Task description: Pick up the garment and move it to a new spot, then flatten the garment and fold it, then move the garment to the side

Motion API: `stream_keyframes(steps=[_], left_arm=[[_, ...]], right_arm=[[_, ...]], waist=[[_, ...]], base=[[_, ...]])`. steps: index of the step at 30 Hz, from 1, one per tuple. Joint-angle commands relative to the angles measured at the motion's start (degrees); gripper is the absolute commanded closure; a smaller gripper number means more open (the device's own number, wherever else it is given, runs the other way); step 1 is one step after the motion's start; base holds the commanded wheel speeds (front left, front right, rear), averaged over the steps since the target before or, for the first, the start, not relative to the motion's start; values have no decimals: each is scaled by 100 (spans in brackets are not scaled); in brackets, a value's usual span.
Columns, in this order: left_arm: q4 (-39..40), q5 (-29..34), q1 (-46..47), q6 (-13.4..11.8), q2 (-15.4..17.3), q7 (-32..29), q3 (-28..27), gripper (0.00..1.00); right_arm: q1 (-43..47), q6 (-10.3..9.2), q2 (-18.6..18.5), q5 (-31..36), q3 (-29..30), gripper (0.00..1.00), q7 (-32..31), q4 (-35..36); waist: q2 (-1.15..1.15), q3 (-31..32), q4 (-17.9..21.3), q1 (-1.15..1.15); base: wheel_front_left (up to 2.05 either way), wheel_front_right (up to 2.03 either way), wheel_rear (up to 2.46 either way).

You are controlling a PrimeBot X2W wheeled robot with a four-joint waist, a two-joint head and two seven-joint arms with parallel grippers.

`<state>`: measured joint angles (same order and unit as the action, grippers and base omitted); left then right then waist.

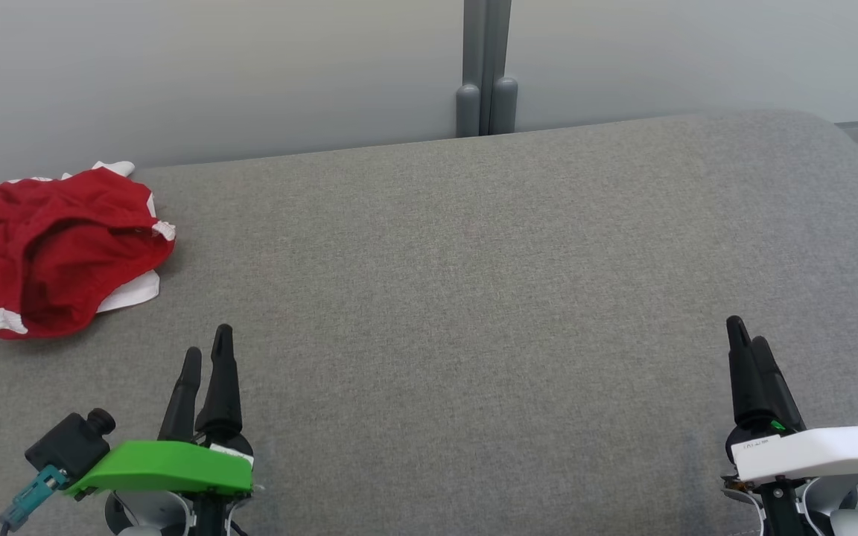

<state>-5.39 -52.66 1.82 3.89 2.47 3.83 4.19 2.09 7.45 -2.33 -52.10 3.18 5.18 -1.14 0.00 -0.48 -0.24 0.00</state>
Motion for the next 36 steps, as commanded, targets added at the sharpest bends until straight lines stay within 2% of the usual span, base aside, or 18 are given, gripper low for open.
stream_keyframes(steps=[1, 9, 15, 36], left_arm=[[113, 232, 125, -46, 30, 60, 35, 0], [162, 1195, -16, -224, 34, 229, 91, 0], [121, 1633, -96, -286, 37, 338, 91, 0], [-141, 2733, -144, -409, 44, 659, 274, 0]], right_arm=[[-94, 2, -33, 211, -22, 0, 71, 105], [-84, 3, -39, 1108, -207, 0, 212, 81], [-94, 3, -43, 1630, -257, 0, 308, 23], [-248, 4, -54, 3045, -389, 0, 587, -171]], waist=[[0, 0, -2, 0], [0, -9, 0, 0], [0, -6, -8, 0], [0, -2, -29, 0]], base=[[0, 0, 0], [0, 0, 0], [0, 0, 0], [0, 0, 0]])
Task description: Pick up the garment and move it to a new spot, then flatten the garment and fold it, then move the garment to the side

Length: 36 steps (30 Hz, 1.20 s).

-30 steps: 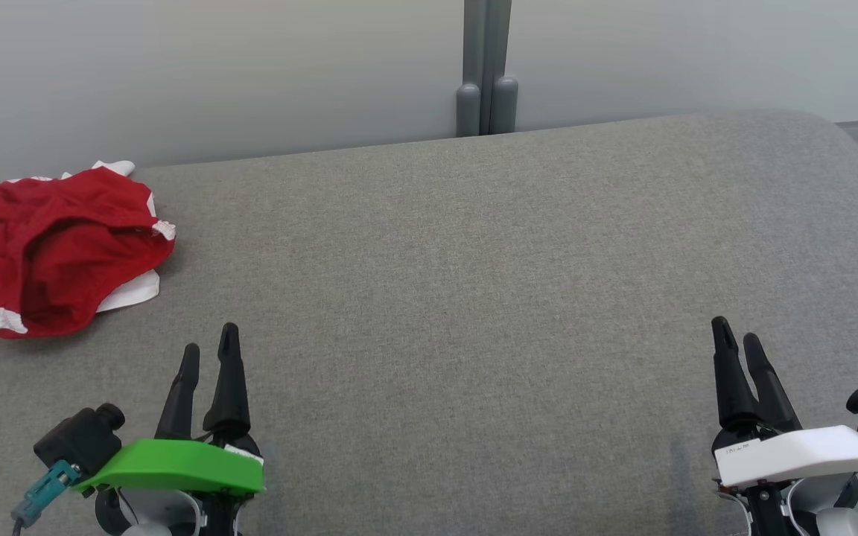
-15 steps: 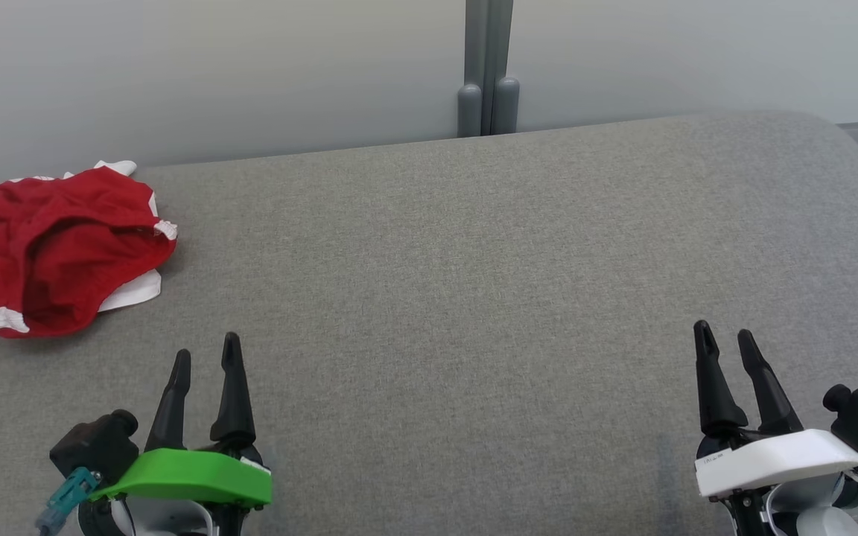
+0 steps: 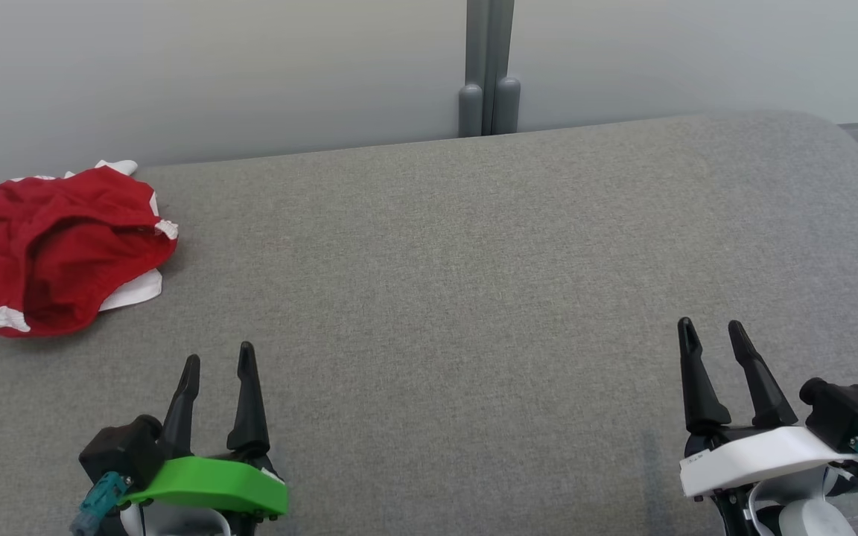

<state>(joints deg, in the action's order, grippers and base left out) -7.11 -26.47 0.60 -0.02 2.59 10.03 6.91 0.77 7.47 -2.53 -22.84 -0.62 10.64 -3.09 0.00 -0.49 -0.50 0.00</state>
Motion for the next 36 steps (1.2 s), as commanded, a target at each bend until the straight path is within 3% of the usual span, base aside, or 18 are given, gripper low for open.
stream_keyframes(steps=[1, 36], left_arm=[[24, 158, -22, -24, 33, 54, 13, 0], [-113, 1209, -172, -142, 44, 478, 98, 0]], right_arm=[[-124, 3, -35, 173, -17, 0, 56, 18], [-234, 3, -47, 1736, -281, 0, 421, -58]], waist=[[0, -3, -7, 0], [0, 4, -84, 0]], base=[[0, 0, 0], [0, 0, 0]])
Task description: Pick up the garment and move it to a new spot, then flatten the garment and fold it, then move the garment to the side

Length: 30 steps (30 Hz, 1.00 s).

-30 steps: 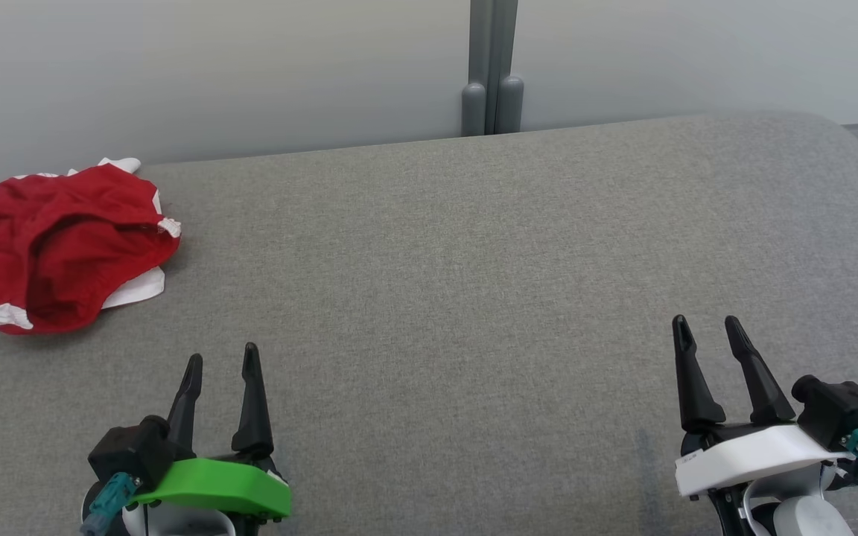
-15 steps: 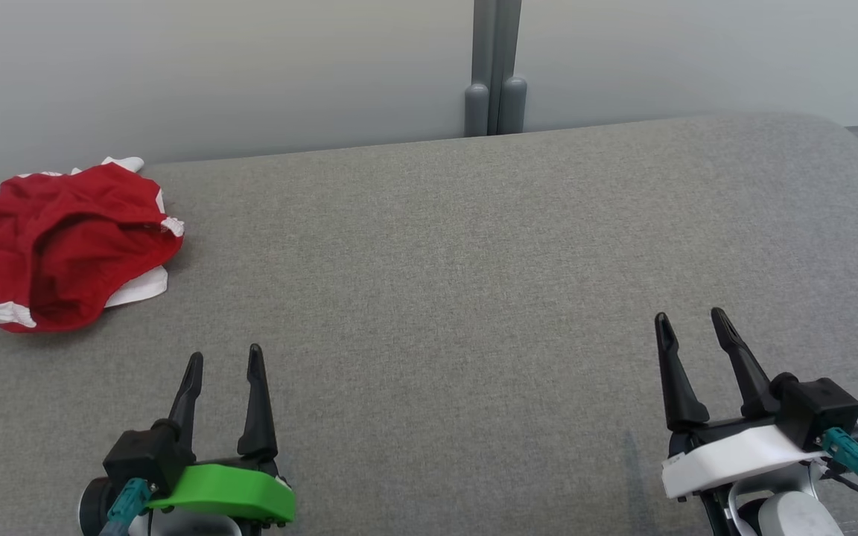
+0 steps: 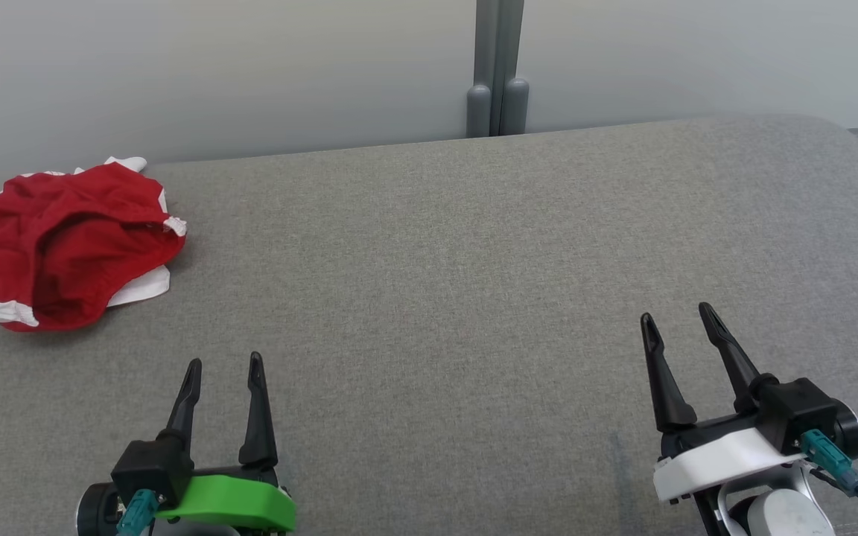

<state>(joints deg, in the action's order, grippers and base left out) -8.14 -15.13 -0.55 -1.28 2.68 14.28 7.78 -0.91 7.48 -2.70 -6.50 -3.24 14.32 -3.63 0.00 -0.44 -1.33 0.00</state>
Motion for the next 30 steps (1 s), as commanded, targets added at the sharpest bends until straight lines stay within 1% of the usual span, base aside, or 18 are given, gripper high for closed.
stream_keyframes(steps=[1, 5, 30], left_arm=[[-13, 109, -57, -20, 34, 55, 16, 0], [-29, 213, -75, -41, 36, 108, 37, 0], [-74, 113, -52, -26, 36, 92, 62, 0]], right_arm=[[-71, 2, -31, 145, -24, 0, 59, -4], [-72, 2, -32, 298, -42, 0, 100, -6], [-90, 2, -31, 235, -2, 0, 91, -59]], waist=[[0, 0, 1, 0], [0, 0, 6, 0], [0, 6, -19, 0]], base=[[0, 0, 0], [0, 0, 0], [0, 0, 0]])
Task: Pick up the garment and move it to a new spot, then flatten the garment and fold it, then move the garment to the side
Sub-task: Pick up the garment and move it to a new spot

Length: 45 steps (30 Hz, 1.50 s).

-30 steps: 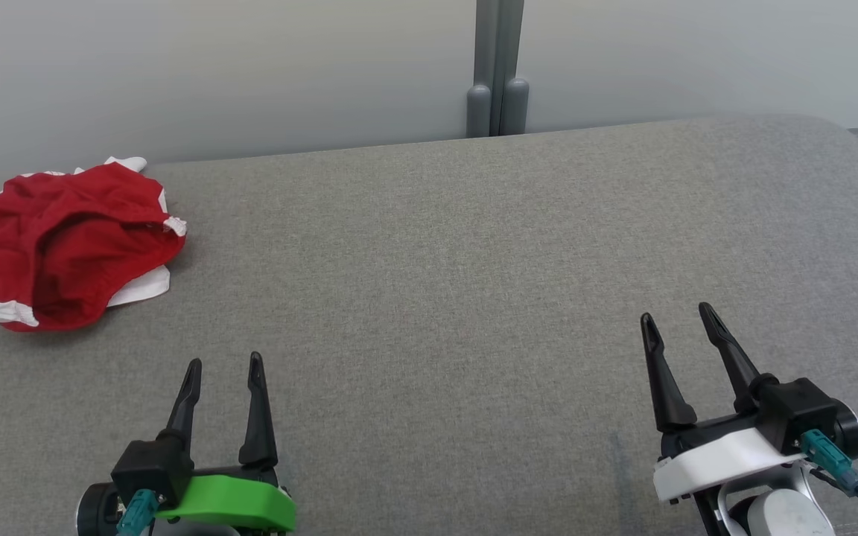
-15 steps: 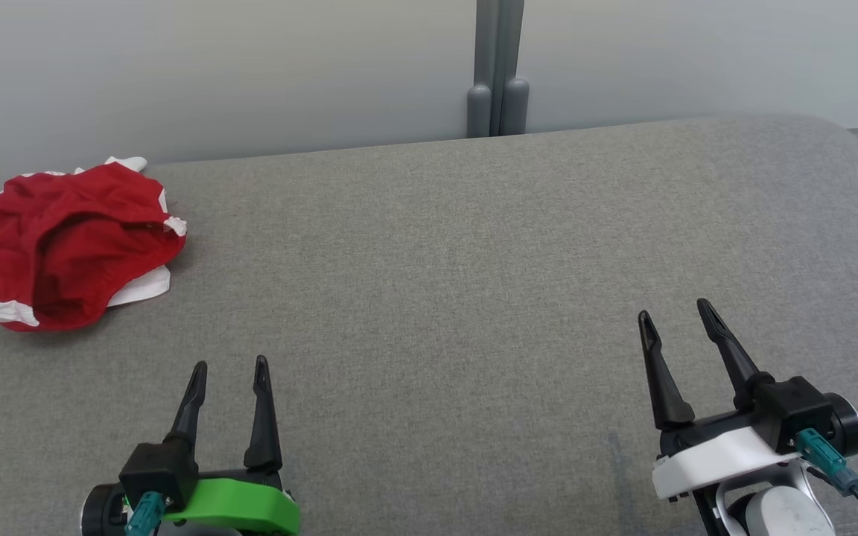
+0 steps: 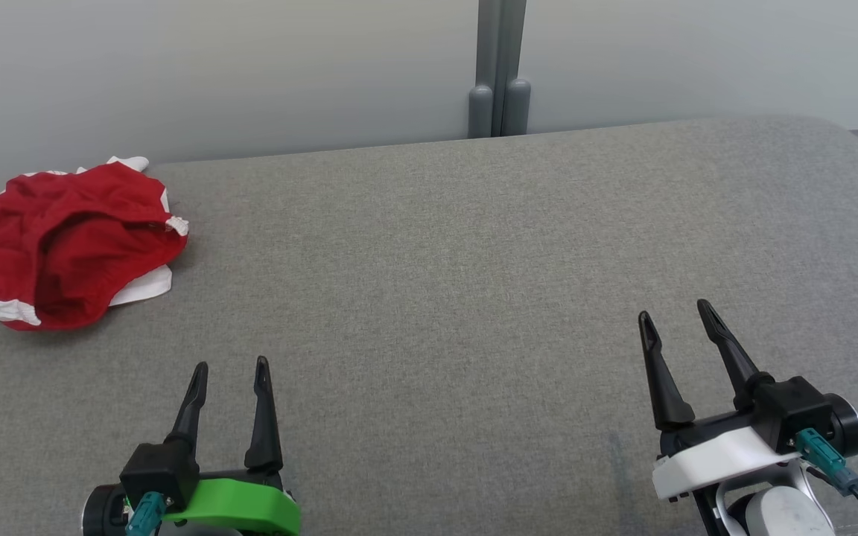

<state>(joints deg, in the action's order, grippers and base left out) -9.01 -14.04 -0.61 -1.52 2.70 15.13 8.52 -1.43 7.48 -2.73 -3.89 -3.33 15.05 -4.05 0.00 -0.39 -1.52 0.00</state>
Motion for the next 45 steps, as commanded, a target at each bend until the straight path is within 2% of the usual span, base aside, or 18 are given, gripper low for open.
stream_keyframes(steps=[1, 8, 13, 26, 28, 29, 34, 39, 45], left_arm=[[11, 4, -45, -1, 33, 6, -12, 0], [-4, -6, -35, 11, 34, 6, 10, 0], [-24, -21, 15, 33, 34, 5, 57, 0], [4, -10, 95, 4, 32, 5, 34, 0], [9, -7, 82, -10, 31, 5, 6, 0], [5, -18, 74, -7, 30, 5, -14, 0], [22, -43, 40, -13, 29, 4, -35, 0], [44, -44, 7, -39, 28, 4, -77, 0], [111, -88, -15, -90, 28, 4, -116, 0]], right_arm=[[-39, 2, -28, -26, 11, 0, 18, -17], [-14, 2, -28, -26, 42, 0, 18, -16], [24, 2, -26, -35, 70, 0, 17, -16], [22, 1, -27, -34, 9, 0, 18, 11], [12, 1, -27, -36, -32, 0, 17, 2], [-2, 1, -27, -40, -51, 0, 17, -7], [-38, 1, -28, -20, -80, 0, 17, -24], [-63, 1, -27, 13, -126, 0, 17, -23], [-131, 1, -29, 100, -188, 0, 17, 13]], waist=[[0, 0, -1, 0], [0, 1, -56, 0], [0, 3, -290, 0], [0, -48, -1673, 0], [0, -54, -1767, 0], [0, -65, -1958, 0], [0, -91, -2245, 0], [0, -125, -2397, 0], [0, -253, -2343, 0]], base=[[0, 0, 0], [0, 0, 0], [0, 0, 0], [0, 0, 0], [0, 0, 0], [0, 0, 0], [0, 0, 0], [0, 0, 0], [0, 0, 0]])
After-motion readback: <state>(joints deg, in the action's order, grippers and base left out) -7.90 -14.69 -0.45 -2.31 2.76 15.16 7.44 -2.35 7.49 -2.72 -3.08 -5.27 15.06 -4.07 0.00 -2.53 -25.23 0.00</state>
